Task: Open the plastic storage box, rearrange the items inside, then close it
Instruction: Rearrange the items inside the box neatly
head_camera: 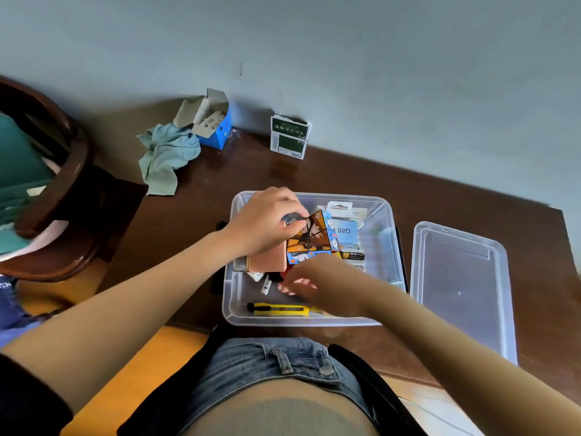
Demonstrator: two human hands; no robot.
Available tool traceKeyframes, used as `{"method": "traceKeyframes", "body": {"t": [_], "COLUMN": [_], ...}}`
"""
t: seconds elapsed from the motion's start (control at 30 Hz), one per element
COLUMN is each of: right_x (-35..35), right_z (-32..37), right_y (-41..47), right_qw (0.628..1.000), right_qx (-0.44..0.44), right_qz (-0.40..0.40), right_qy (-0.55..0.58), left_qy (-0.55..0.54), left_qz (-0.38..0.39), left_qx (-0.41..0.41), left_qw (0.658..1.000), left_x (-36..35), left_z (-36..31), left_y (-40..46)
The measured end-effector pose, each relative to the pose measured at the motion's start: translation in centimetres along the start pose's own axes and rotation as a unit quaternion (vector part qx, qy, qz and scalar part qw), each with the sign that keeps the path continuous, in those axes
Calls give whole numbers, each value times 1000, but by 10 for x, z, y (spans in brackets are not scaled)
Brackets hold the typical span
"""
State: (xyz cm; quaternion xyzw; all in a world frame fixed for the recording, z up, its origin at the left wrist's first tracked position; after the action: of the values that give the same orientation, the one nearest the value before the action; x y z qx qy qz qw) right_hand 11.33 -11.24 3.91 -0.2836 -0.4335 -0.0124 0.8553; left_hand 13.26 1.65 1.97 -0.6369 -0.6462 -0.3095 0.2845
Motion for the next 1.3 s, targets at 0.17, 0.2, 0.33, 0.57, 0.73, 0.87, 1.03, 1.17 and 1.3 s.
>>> {"method": "traceKeyframes", "body": {"t": [0.17,0.2,0.33,0.57,0.73,0.87,1.03,1.17,1.3], "right_x": [-67,-76,-87,-93,-97,-86,-67,-51,-32], "right_z": [10,9,-1,1,6,11,12,-12,-46], "right_y": [61,70,86,91,96,92,70,34,-4], "right_qw": [969,954,962,998,987,981,984,996,994], "right_qx": [34,24,-17,-45,-41,18,109,67,-4], "right_qz": [171,205,173,32,99,100,77,33,-25], "right_qy": [-177,-217,-208,-36,-119,-164,-115,50,110], "left_qy": [27,33,49,33,23,33,8,41,72], "left_qz": [-15,-8,-21,-85,-84,-79,-107,-108,-173], "left_qx": [32,40,44,90,87,76,68,64,42], "left_qw": [999,999,998,992,992,993,992,991,981], "left_x": [2,0,-11,-30,-27,-25,-21,-16,-2], "left_z": [26,30,42,52,50,49,41,35,13], "left_y": [-37,-43,-61,-70,-70,-71,-74,-68,-48]}}
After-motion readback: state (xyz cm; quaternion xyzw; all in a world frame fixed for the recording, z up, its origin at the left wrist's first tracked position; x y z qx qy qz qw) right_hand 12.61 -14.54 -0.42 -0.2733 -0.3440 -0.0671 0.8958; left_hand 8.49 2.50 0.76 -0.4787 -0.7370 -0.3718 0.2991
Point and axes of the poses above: each hand's wrist, its own y-axis towards the middle knuckle, its own x-axis out of the back of the hand, z = x × y, the point moved 5 cm from there along y, towards the middle knuckle, and after that the axes turned 3 degrees about -y, right-handed, at the moved point
